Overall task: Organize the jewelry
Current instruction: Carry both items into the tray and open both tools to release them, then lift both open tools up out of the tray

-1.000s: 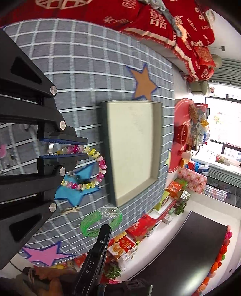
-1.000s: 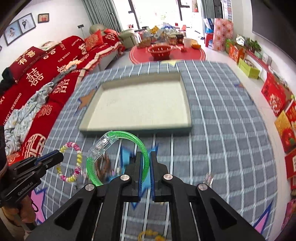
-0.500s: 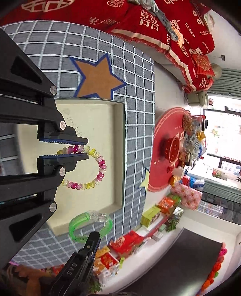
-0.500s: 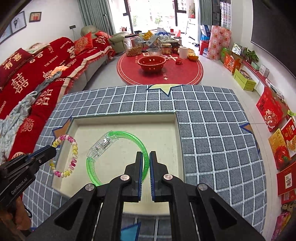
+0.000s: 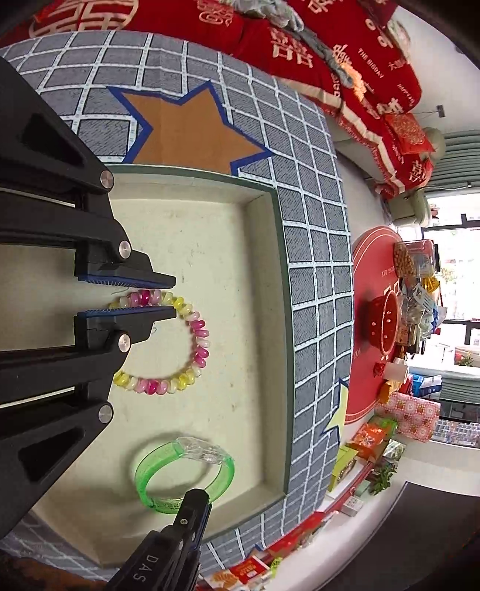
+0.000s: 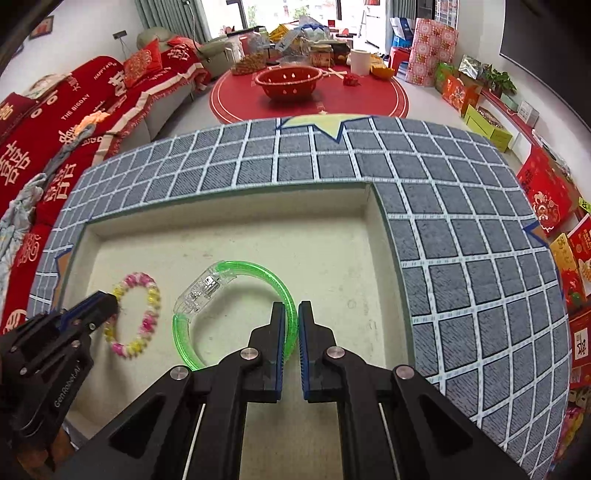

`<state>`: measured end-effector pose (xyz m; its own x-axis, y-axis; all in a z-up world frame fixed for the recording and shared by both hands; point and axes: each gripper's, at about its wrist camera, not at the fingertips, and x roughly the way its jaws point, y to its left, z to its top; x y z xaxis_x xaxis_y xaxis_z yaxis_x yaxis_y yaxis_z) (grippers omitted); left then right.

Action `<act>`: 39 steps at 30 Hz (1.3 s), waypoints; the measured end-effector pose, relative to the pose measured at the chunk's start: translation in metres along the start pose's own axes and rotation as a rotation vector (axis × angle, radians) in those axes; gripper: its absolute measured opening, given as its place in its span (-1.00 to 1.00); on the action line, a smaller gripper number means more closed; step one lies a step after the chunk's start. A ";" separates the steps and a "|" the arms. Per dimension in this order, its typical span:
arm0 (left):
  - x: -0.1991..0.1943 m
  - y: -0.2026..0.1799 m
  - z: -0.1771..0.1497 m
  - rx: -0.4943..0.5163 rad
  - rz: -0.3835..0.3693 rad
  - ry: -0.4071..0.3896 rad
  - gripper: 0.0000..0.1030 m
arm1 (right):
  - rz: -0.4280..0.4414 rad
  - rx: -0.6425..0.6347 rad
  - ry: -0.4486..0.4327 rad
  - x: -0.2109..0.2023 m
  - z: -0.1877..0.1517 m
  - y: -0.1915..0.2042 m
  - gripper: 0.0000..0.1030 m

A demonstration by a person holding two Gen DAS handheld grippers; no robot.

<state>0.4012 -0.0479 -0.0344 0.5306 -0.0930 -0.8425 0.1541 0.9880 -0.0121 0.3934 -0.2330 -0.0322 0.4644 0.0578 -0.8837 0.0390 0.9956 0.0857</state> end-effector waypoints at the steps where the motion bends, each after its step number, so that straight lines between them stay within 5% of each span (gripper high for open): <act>1: 0.001 -0.002 0.000 0.008 0.007 -0.001 -0.56 | -0.006 0.003 0.008 0.004 -0.002 -0.001 -0.85; 7: -0.002 -0.010 -0.004 0.055 0.084 -0.016 -0.56 | -0.009 -0.006 0.005 0.005 -0.007 0.000 -0.73; 10: -0.010 -0.010 -0.006 0.043 0.081 -0.037 -0.56 | 0.024 0.009 0.012 0.000 -0.007 -0.001 -0.01; 11: -0.013 -0.011 -0.006 0.043 0.083 -0.045 -0.56 | 0.041 0.022 -0.002 -0.005 -0.007 -0.003 0.07; 20: -0.035 -0.014 -0.004 0.052 0.047 -0.087 -0.54 | 0.132 0.097 -0.066 -0.044 -0.007 -0.011 0.23; 21: -0.037 -0.015 -0.004 0.054 0.049 -0.091 -0.01 | 0.134 0.099 -0.074 -0.048 -0.008 -0.011 0.24; 22: -0.040 -0.014 -0.005 0.051 0.058 -0.099 0.93 | 0.136 0.102 -0.078 -0.051 -0.009 -0.012 0.24; 24: -0.053 -0.010 -0.008 0.025 0.076 -0.173 1.00 | 0.146 0.112 -0.079 -0.055 -0.011 -0.015 0.25; 36: -0.111 -0.001 -0.035 0.051 0.008 -0.187 1.00 | 0.257 0.166 -0.129 -0.107 -0.048 -0.035 0.63; 39: -0.133 0.006 -0.056 0.037 -0.010 -0.207 1.00 | 0.293 0.166 -0.180 -0.135 -0.061 -0.039 0.92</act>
<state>0.2854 -0.0229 0.0473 0.6884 -0.1300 -0.7136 0.1890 0.9820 0.0034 0.2754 -0.2750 0.0553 0.6244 0.3094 -0.7172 0.0173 0.9125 0.4087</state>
